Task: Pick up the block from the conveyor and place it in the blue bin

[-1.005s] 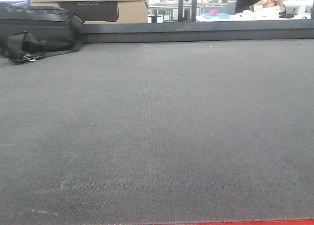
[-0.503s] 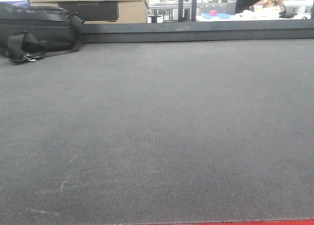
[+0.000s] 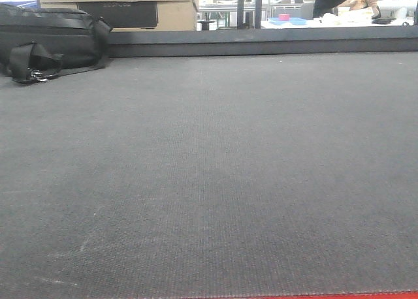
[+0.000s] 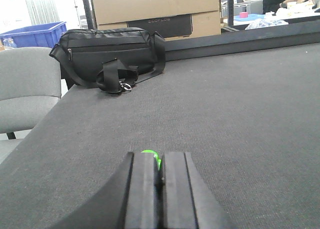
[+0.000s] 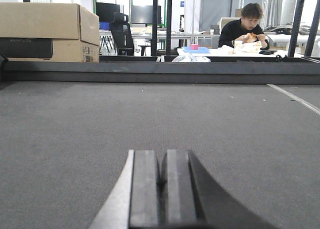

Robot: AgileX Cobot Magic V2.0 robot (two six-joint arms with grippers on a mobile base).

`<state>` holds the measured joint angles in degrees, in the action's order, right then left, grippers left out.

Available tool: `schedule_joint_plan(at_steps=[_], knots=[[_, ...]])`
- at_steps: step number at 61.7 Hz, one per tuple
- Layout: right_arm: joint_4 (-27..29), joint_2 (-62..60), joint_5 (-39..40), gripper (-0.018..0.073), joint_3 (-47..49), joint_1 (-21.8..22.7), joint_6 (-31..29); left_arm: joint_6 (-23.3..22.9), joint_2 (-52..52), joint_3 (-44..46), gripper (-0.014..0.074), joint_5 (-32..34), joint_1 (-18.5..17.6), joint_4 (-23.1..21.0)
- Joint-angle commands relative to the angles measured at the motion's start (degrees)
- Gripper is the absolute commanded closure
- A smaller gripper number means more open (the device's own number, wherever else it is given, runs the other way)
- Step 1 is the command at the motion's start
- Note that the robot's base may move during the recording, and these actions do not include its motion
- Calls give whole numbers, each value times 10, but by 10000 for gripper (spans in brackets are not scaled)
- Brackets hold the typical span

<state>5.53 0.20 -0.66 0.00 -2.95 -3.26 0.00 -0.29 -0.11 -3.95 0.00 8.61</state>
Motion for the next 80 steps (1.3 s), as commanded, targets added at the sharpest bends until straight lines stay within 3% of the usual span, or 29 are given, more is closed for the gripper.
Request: schedule_joint_plan(at_steps=[1,10,16,21,28,41,67,80], knots=[[-5,-2,29,721,0,0,-1,0,3,1,708,34,1,-16],[-5,-2,78,721,0,0,-1,0,3,1,708,77,1,-42],[23,-2,74,721,11,0,-1,0,3,39,708,28,1,-92],[44,-2,45,721,48,0,-1,0,3,84,708,-17,1,-105],[44,-2,-40,721,123,0,-1,0,-17,156,708,-79,2,-105],[48,87,-243,721,269,0,3,0,-153,286,708,-184,2,-106],[52,460,-557,721,505,0,3,0,-556,583,708,-525,2,-126],[45,598,-615,721,568,0,2,0,-697,658,708,-519,2,-136]])
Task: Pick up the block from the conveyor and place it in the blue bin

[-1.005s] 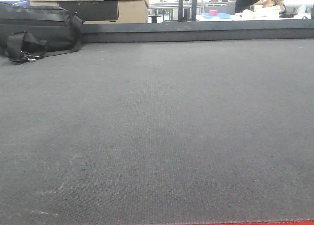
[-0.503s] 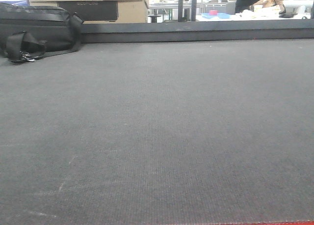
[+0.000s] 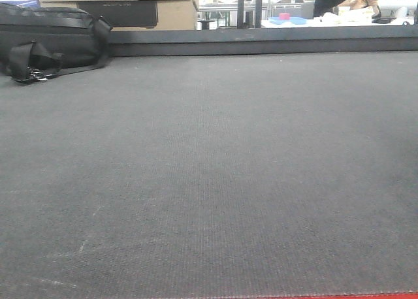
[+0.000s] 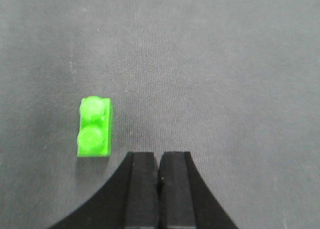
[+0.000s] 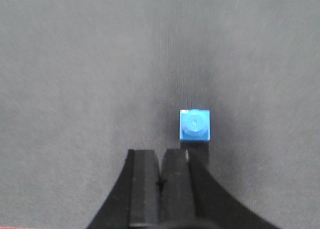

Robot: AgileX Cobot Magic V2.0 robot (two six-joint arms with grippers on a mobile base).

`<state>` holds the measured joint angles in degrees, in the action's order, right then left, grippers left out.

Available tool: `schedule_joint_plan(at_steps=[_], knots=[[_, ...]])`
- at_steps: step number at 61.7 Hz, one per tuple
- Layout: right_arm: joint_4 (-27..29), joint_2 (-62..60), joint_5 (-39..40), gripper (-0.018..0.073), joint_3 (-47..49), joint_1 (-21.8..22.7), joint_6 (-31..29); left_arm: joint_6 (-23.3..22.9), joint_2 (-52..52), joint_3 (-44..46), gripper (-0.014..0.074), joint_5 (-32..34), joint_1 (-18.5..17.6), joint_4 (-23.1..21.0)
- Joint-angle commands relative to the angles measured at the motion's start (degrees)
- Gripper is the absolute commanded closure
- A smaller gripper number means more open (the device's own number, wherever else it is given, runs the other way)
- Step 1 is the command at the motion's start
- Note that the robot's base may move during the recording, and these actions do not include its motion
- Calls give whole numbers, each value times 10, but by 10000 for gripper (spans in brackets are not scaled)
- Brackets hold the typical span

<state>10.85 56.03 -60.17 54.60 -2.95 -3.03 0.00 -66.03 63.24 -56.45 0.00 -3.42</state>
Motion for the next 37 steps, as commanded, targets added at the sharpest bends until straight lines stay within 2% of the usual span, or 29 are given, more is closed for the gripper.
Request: schedule_joint_plan(at_steps=[1,7,24,29,37], knots=[[-8,47,-25,721,27,0,-1,0,-46,28,708,9,2,-21],[-15,91,-46,721,38,0,-1,0,-82,43,708,9,2,-39],[-108,197,-45,695,49,0,6,0,-125,44,708,1,2,-39],[-100,221,-36,599,49,0,8,0,-126,44,708,3,2,-39],[-67,251,-17,286,49,0,8,0,-126,44,708,4,2,-39]])
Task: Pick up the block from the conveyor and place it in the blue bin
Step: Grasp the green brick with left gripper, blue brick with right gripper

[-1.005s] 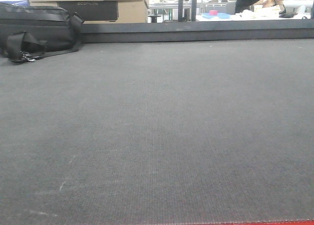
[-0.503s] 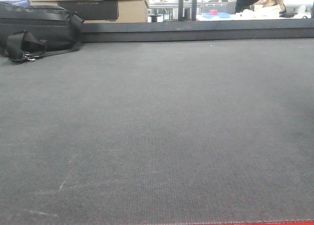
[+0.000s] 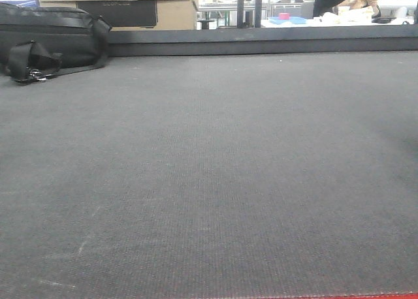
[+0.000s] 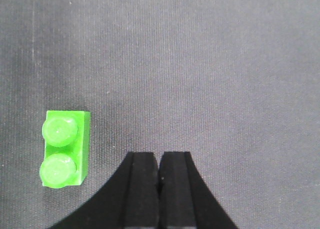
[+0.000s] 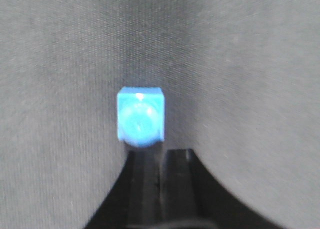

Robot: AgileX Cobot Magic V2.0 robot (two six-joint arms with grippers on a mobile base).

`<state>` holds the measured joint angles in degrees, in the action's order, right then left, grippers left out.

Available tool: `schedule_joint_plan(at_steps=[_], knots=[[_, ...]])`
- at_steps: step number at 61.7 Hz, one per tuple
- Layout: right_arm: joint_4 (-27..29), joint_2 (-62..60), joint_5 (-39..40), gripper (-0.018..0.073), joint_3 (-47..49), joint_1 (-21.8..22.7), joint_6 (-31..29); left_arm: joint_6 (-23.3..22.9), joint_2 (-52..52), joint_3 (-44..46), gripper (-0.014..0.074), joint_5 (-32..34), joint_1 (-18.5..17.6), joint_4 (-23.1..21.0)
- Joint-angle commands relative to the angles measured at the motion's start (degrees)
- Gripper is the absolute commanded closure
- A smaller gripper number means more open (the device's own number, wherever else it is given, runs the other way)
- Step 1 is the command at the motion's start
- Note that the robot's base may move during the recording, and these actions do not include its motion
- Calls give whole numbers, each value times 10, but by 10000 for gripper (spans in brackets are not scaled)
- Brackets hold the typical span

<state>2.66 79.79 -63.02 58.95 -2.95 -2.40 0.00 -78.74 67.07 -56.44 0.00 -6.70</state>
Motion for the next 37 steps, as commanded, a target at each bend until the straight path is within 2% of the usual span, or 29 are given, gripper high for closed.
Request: schedule_joint_plan(at_steps=[1,5,11,21,32,37], knots=[[19,16,11,252,5,0,1,0,2,5,708,4,2,-6],[26,29,10,135,3,0,1,0,2,5,708,4,2,-6],[26,49,26,108,-10,0,1,0,2,5,708,4,2,-6],[26,78,92,182,-45,0,1,0,2,4,708,4,2,-6],[26,97,118,279,-46,0,1,0,2,4,708,4,2,-6],[26,97,126,353,-47,0,1,0,2,4,708,4,2,-6]])
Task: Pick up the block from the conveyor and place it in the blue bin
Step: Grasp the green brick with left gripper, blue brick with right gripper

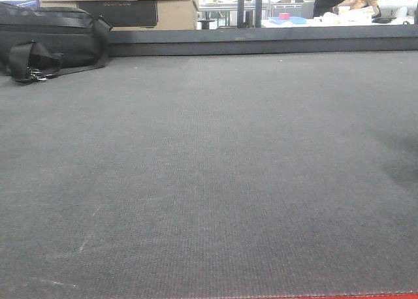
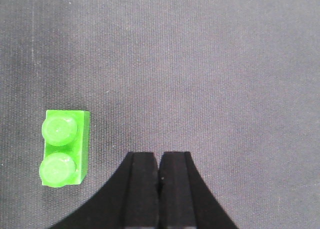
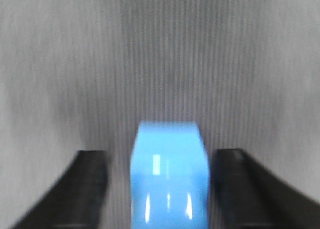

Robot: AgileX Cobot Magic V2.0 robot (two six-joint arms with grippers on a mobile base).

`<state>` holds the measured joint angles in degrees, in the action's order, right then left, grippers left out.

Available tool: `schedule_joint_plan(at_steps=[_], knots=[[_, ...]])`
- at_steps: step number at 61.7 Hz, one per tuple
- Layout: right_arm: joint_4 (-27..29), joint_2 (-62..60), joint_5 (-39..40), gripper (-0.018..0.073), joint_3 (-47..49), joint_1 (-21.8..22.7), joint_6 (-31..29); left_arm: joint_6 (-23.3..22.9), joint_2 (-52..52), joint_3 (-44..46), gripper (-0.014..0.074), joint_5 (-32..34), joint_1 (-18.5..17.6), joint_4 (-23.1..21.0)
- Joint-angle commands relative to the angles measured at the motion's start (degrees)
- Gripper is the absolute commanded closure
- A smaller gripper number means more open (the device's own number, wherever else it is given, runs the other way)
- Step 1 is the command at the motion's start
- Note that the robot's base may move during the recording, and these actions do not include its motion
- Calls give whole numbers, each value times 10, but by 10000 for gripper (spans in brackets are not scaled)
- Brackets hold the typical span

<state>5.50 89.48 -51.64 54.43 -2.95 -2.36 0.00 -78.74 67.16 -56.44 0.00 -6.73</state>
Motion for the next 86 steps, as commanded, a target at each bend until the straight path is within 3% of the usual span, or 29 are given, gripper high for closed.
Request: schedule_joint_plan(at_steps=[1,8,14,22,29,38,54,61,73,78,86], knots=[[-2,0,14,368,-2,0,1,0,2,3,708,4,2,-6],[-8,0,18,529,-2,0,1,0,2,3,708,4,2,-6],[-16,0,19,730,-2,0,1,-19,2,3,708,-1,3,-6],[-17,-19,-4,717,6,0,1,-19,2,30,708,-62,23,-7],[-17,-60,-23,719,33,-1,1,30,2,65,708,-111,56,-7],[11,-128,-21,721,73,-1,1,98,-4,74,708,-116,96,-7],[47,-194,28,721,103,-1,1,116,-77,74,699,-111,100,-7],[47,-194,27,721,102,-1,1,116,-112,72,569,-101,94,-9],[47,-193,21,721,95,-1,1,116,-166,72,199,-74,93,-5],[47,-191,21,721,94,-1,1,116,-187,72,150,-79,93,-2],[47,-192,20,721,94,-1,1,116,-214,61,174,-66,93,8]])
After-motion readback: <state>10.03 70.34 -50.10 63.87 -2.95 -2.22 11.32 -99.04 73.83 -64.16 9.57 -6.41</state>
